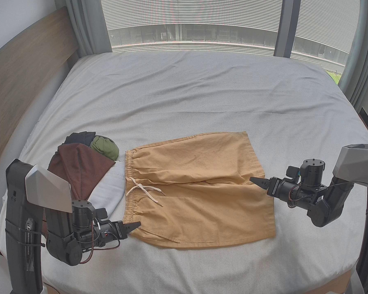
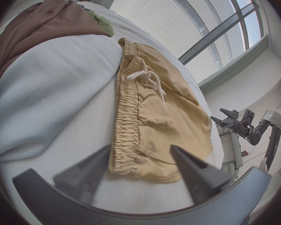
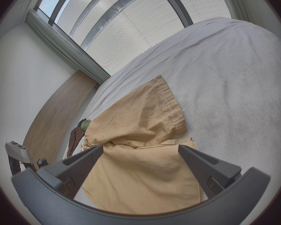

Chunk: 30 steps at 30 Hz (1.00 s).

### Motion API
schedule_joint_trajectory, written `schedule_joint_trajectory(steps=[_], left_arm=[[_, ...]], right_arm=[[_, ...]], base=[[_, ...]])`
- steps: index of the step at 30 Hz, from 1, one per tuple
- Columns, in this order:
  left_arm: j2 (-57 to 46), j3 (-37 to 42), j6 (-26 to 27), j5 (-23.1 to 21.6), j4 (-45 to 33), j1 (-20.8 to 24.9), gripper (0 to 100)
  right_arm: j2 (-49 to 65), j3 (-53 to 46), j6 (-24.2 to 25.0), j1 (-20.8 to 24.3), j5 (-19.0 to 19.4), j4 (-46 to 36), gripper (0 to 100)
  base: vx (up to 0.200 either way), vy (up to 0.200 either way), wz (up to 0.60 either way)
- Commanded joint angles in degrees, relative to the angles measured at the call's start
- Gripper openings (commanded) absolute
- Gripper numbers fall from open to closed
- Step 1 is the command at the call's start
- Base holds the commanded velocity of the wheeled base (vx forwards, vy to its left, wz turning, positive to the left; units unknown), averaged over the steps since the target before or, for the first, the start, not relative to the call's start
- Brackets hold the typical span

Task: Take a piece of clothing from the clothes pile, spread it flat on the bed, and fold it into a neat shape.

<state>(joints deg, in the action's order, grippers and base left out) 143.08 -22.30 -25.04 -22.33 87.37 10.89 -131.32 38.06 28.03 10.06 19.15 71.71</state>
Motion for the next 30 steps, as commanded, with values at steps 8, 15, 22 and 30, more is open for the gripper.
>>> schedule_joint_trajectory(steps=[8, 15, 22, 30], left_arm=[[0.4, 0.1, 0.0, -0.1, -0.1, -0.3, 0], [0.4, 0.0, 0.0, -0.2, 0.1, -0.2, 0], [0.4, -0.1, 0.0, -0.3, 0.2, -0.2, 0], [0.6, -0.3, 0.0, -0.3, 0.2, -0.1, 0]], right_arm=[[-0.4, -0.9, -0.1, 0.0, 0.0, -0.2, 100], [-2.1, -4.7, -3.7, -0.4, 0.2, -2.7, 100], [-4.3, -8.0, -6.8, -0.7, 0.1, -3.1, 100], [-3.4, -13.5, -8.1, -1.2, 0.2, -3.1, 100]], base=[[0.000, 0.000, 0.00], [0.000, 0.000, 0.00], [0.000, 0.000, 0.00], [0.000, 0.000, 0.00]])
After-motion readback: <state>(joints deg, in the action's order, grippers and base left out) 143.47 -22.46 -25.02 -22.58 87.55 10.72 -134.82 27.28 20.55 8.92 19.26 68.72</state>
